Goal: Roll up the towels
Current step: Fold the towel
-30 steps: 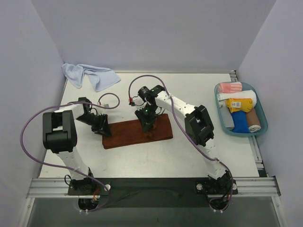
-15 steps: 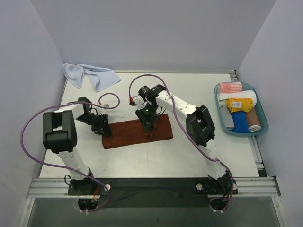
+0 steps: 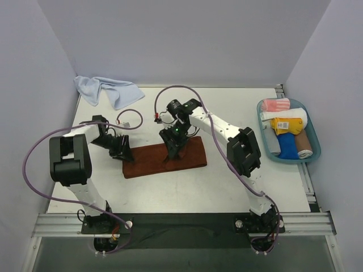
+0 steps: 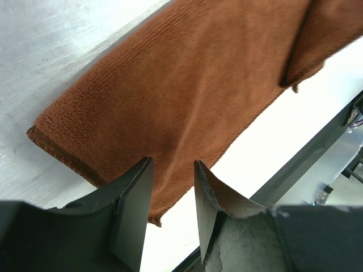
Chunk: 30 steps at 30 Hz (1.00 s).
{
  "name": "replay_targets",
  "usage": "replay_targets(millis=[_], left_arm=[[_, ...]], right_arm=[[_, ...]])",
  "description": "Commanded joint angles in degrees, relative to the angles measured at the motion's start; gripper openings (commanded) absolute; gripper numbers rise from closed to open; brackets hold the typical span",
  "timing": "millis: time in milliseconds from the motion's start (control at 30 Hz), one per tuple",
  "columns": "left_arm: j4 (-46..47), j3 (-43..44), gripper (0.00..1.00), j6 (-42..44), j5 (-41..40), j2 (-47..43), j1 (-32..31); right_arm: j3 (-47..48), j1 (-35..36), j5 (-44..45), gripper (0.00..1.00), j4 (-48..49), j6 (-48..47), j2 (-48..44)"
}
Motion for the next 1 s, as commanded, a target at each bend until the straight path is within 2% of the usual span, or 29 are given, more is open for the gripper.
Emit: replay_targets(millis=[0,67,167,233,333,367,567,967], left_arm=[[1.1,2.7,0.45,0.2,4.4,-5.0,0.4],[1.4,3.4,0.45,0.6,4.9,-6.9,0.0],[1.7,4.3,0.46,0.9,4.5,-8.5,-0.8],[1.8,4.6,0.46,0.9,4.0,-8.8,-1.0],[1.8,4.6,0.46,0.7,3.6,-8.5,-0.9],[2.0,4.2,0.46,0.8,3.6,-8.4,-1.0],[3.1,3.2,0.47,0.1,2.9,-7.8,-1.1],[3.9,1.9,0.47,0.2,2.2,-7.5,-1.0]], right_arm=[[-2.3,-3.3,-1.9,0.36,-1.4,1.4,-9.5],[-3.8,-4.7,-0.1,0.32,-0.8,3.0,-9.9],[-7.4,-7.4,2.3,0.32,-0.2,5.1,-9.8],[-9.6,-8.9,1.9,0.35,-0.2,6.0,-9.3],[-12.0,-9.4,1.5,0.51,0.3,7.0,-8.6],[-12.4,-9.4,1.5,0.52,0.8,7.3,-8.4],[-10.9,-9.3,0.4,0.47,1.8,8.7,-4.9],[-6.6,-8.9,-4.3,0.47,2.1,10.5,1.7]])
